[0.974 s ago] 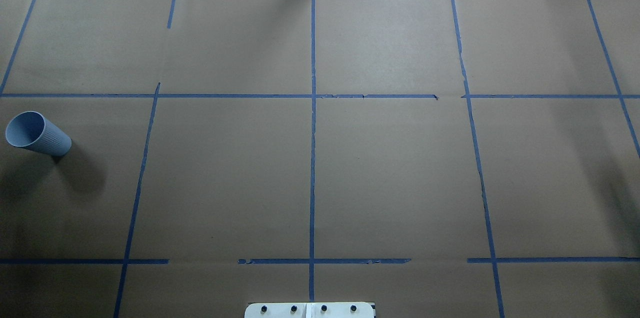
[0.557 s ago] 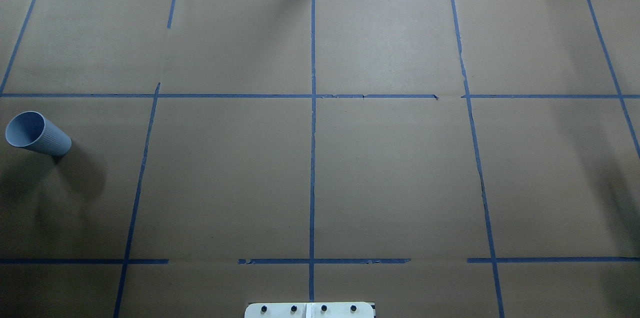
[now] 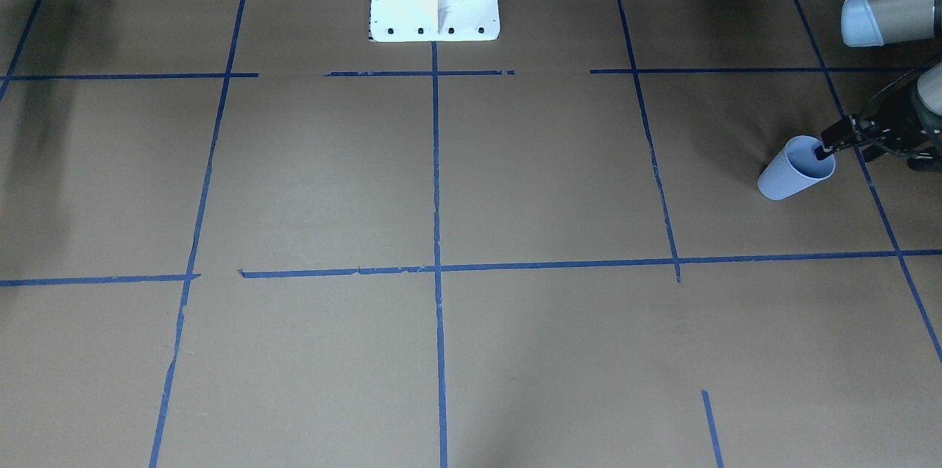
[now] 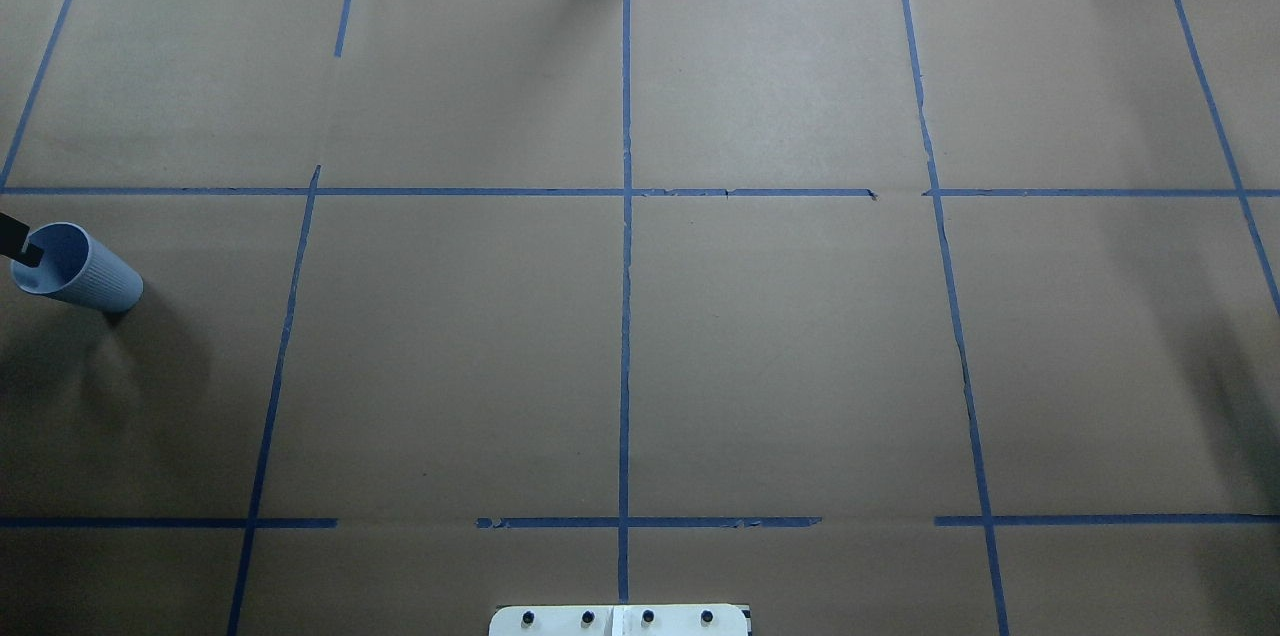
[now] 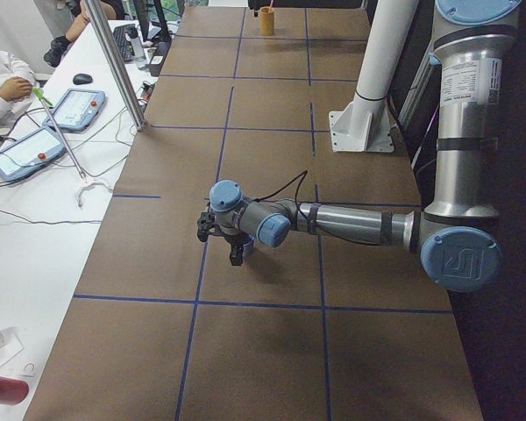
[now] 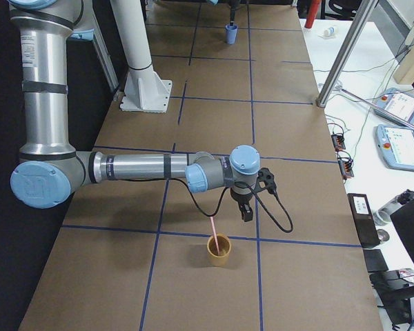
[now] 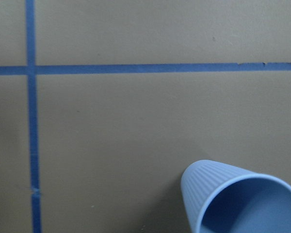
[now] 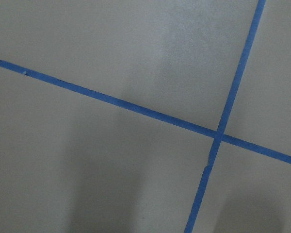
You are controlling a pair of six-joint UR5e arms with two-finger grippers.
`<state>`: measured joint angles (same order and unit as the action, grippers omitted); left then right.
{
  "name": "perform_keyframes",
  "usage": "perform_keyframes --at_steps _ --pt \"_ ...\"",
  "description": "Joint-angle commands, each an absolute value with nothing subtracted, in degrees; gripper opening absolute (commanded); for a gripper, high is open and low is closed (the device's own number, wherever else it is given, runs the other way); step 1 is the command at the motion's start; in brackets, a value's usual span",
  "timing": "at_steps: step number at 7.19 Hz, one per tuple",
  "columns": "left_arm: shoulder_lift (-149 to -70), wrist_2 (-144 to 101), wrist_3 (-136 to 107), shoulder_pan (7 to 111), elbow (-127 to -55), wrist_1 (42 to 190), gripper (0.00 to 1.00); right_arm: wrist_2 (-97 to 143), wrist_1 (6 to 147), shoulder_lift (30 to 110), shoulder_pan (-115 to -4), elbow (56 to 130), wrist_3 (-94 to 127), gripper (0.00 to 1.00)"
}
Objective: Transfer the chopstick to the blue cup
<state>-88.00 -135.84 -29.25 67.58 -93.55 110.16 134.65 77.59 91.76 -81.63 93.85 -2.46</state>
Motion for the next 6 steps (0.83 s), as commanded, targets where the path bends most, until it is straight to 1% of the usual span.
perform_keyframes --at_steps 1,2,3,4,5,6 --pt "-88.5 -136.31 -30.4 66.62 -93.43 110.21 0.0 134.65 77.52 91.67 -81.3 93.87 -2.2 1.0" --pt "-90.25 -136.58 -34.93 66.19 -93.95 110.39 0.0 134.65 77.52 91.67 -81.21 93.78 -2.2 1.0" --pt "-94.18 -138.67 -42.11 66.09 -95.09 110.39 0.0 134.74 77.52 91.67 -81.21 93.78 -2.2 1.0" --pt "-101.18 -142.08 -54.11 64.96 -95.71 110.13 0.0 134.65 77.52 91.5 -81.21 93.87 -2.28 1.0" --pt "-107.25 -141.34 -66.93 58.86 -97.37 109.95 0.0 134.65 77.52 91.23 -81.12 93.87 -2.2 1.0" --pt "-113.67 -136.37 -78.81 51.23 -97.47 109.69 0.0 134.74 77.52 91.14 -80.95 93.87 -2.28 1.0"
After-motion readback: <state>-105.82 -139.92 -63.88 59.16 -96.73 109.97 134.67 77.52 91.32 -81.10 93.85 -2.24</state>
